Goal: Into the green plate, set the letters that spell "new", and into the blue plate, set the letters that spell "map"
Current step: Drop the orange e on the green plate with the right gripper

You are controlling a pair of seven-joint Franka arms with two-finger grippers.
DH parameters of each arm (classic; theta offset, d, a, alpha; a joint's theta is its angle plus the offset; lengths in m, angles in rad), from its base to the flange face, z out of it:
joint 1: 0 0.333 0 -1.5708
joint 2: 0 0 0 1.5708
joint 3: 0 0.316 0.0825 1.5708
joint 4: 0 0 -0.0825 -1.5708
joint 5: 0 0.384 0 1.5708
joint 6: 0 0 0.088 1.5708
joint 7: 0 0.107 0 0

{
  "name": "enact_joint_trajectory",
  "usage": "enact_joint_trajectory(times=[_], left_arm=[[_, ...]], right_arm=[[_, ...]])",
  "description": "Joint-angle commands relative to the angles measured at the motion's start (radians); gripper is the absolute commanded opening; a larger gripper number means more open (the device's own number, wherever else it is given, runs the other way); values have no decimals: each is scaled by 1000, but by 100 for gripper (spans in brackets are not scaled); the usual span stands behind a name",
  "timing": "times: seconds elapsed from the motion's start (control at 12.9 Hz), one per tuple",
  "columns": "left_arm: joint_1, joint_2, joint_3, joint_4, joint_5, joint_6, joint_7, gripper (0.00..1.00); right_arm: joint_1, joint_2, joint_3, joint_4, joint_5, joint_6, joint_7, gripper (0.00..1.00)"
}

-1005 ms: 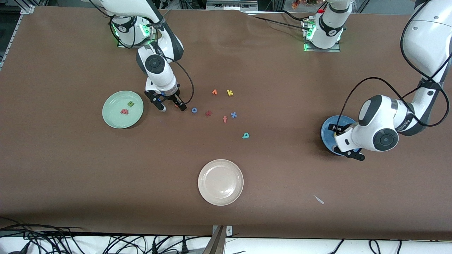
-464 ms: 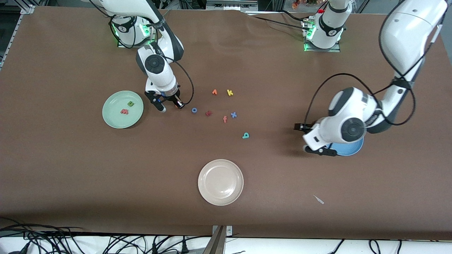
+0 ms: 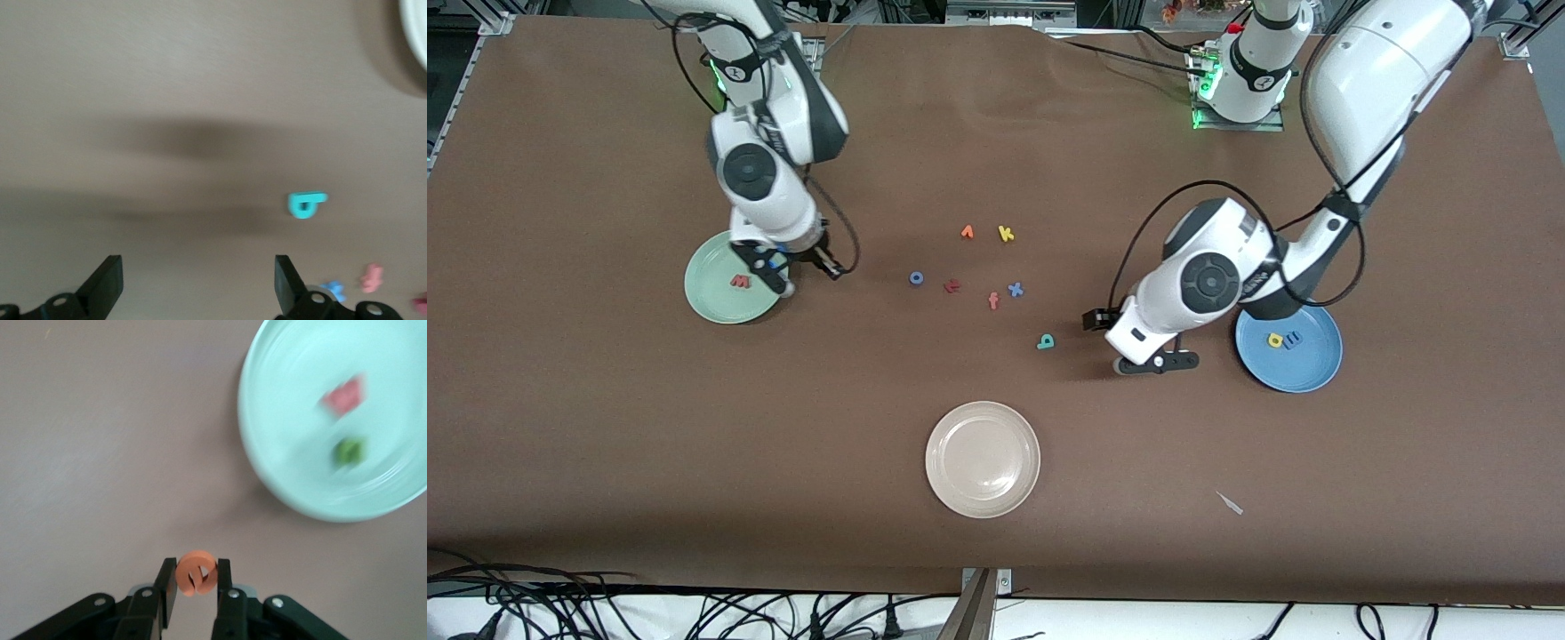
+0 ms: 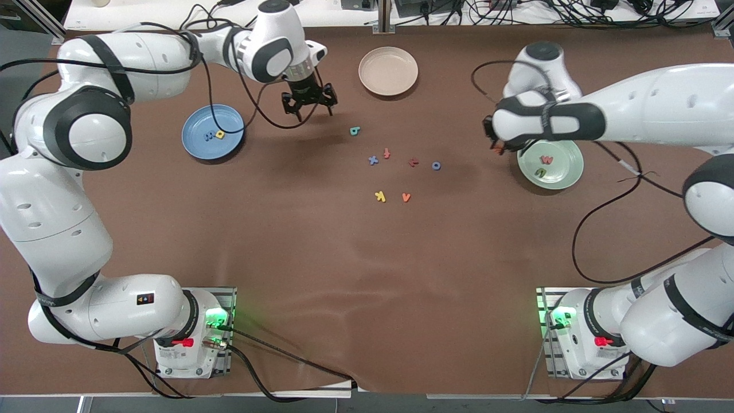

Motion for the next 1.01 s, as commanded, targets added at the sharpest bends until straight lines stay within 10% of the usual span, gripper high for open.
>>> enact_joint_trajectory(times=[0.0,0.23,0.62,0.93], left_arm=[[-95,41,61,41,-13,37,-114,100],[-282,83,203,138,-22,37,-215,100],[-354,149,242,221,-19,36,-255,100],[-418,180,302,267,-16,37,-260,100]], right_arm=[[5,-55,-155,-31,5,-73,-183,9],[2,-24,-330,-78,10,-52,-452,10],[-21,117,-341,-85,11,52,-477,13],[-23,122,-336,-79,11,57,-476,100]])
